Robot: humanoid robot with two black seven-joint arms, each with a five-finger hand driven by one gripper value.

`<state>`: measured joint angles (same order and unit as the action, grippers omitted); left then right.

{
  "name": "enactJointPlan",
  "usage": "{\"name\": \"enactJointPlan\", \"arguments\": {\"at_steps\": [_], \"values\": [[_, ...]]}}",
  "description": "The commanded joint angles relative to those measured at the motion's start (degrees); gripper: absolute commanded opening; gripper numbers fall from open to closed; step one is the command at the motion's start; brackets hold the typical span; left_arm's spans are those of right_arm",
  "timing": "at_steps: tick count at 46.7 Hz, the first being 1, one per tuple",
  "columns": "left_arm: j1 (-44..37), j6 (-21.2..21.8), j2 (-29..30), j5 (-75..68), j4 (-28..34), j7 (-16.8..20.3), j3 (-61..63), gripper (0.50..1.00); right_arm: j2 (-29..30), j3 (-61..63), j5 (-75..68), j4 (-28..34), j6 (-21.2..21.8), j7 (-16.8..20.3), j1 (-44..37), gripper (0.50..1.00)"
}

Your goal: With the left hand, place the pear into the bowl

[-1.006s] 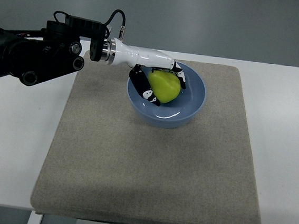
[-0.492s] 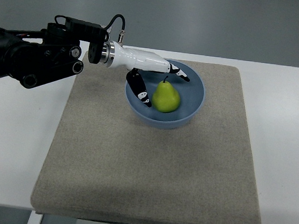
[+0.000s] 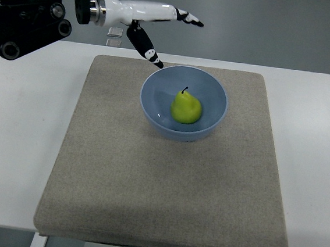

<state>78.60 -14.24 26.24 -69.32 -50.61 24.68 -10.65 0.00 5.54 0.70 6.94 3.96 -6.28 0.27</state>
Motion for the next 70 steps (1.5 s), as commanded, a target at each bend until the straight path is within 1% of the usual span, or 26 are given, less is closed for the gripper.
{"name": "enactJointPlan", "arguments": {"at_steps": [1, 4, 7, 17, 26, 37, 40, 46, 49, 53, 58, 64, 66, 70], "values": [[-0.6, 0.0, 1.4, 5.1, 1.4, 0.0, -1.9, 0.994, 0.0, 0.0, 0.0, 0.0, 0.0, 0.0, 0.0, 0.926], [-0.7, 0.1, 2.5, 10.0, 1.5, 0.1, -2.1, 0.994, 0.0, 0.0, 0.0, 0.0, 0.0, 0.0, 0.0, 0.926], [-2.7, 0.1, 3.3, 15.7, 1.4, 0.1, -2.3, 0.994, 0.0, 0.0, 0.0, 0.0, 0.0, 0.0, 0.0, 0.926], [-7.8, 0.4, 3.5, 33.8, 1.6, 0.2, -2.3, 0.994, 0.0, -0.1, 0.0, 0.0, 0.0, 0.0, 0.0, 0.926], [-13.6, 0.4, 4.3, 40.1, 2.2, 0.2, -3.3, 0.996, 0.0, 0.0, 0.0, 0.0, 0.0, 0.0, 0.0, 0.926], [-21.5, -0.3, 4.5, 50.7, 2.4, 0.1, -12.1, 0.996, 0.0, 0.0, 0.0, 0.0, 0.0, 0.0, 0.0, 0.926], [-23.2, -1.8, 4.5, 52.7, 2.4, 0.0, -12.9, 0.996, 0.0, 0.0, 0.0, 0.0, 0.0, 0.0, 0.0, 0.926], [-25.9, -6.3, 4.7, 57.4, 2.4, 0.0, -13.1, 0.996, 0.0, 0.0, -0.1, 0.0, 0.0, 0.0, 0.0, 0.926], [-27.4, -7.9, 5.0, 61.8, 2.4, -0.1, -13.1, 0.996, 0.0, 0.1, -0.3, 0.1, 0.4, 0.0, 0.0, 0.926], [-28.7, -9.4, 5.7, 66.6, 2.5, -1.1, -13.0, 0.996, 0.0, 0.2, -0.3, 0.4, 0.6, 0.0, 0.0, 0.926], [-29.9, -13.1, 6.1, 70.6, 3.7, -5.0, -13.3, 0.996, 0.0, 0.2, -0.3, 0.6, 0.7, 0.0, 0.0, 0.926], [-30.5, -18.9, 6.2, 77.7, 8.5, -10.3, -13.0, 0.996, 0.0, 0.1, -0.3, 0.9, 0.8, 0.0, 0.0, 0.926], [-30.6, -20.5, 6.1, 78.7, 10.0, -11.6, -13.1, 0.996, 0.0, 0.1, -0.3, 1.1, 0.8, 0.0, 0.0, 0.926], [-30.6, -20.8, 6.0, 79.2, 12.6, -13.0, -13.1, 0.996, 0.0, 0.2, -0.3, 1.1, 0.7, 0.0, 0.0, 0.926]]}}
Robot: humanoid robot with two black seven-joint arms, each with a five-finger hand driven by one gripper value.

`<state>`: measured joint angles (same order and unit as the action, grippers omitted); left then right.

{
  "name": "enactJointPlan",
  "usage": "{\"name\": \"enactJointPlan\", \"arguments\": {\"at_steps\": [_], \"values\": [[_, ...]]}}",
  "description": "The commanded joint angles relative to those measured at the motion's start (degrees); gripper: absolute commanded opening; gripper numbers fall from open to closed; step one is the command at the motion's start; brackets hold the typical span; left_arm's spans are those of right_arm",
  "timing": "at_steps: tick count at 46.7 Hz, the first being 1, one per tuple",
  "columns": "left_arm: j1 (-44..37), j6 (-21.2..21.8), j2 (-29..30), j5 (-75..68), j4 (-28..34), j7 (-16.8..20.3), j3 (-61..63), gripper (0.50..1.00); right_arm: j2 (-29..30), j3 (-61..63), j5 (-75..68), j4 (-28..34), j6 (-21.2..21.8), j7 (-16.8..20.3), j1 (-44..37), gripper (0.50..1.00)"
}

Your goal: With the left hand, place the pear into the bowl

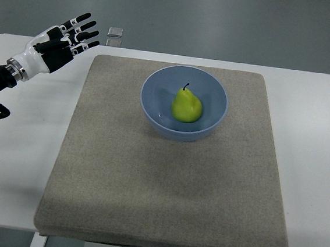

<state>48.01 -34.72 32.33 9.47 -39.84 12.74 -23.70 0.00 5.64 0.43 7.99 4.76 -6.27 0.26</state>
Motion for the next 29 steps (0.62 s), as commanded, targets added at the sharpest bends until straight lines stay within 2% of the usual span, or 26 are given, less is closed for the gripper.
{"name": "enactJointPlan", "arguments": {"at_steps": [1, 15, 29], "values": [[0.0, -0.3, -0.1, 0.4, 2.4, -1.2, 0.0, 0.996, 0.0, 0.0, 0.0, 0.0, -0.1, -0.1, 0.0, 0.926], [0.0, -0.3, -0.4, 0.6, 4.3, -3.6, 0.0, 0.996, 0.0, 0.1, 0.0, 0.0, -0.1, -0.1, -0.2, 0.926], [0.0, -0.3, -0.7, 0.5, 4.2, -3.6, 0.0, 0.996, 0.0, -0.1, 0.5, 0.0, -0.5, 0.2, -0.1, 0.926]]}}
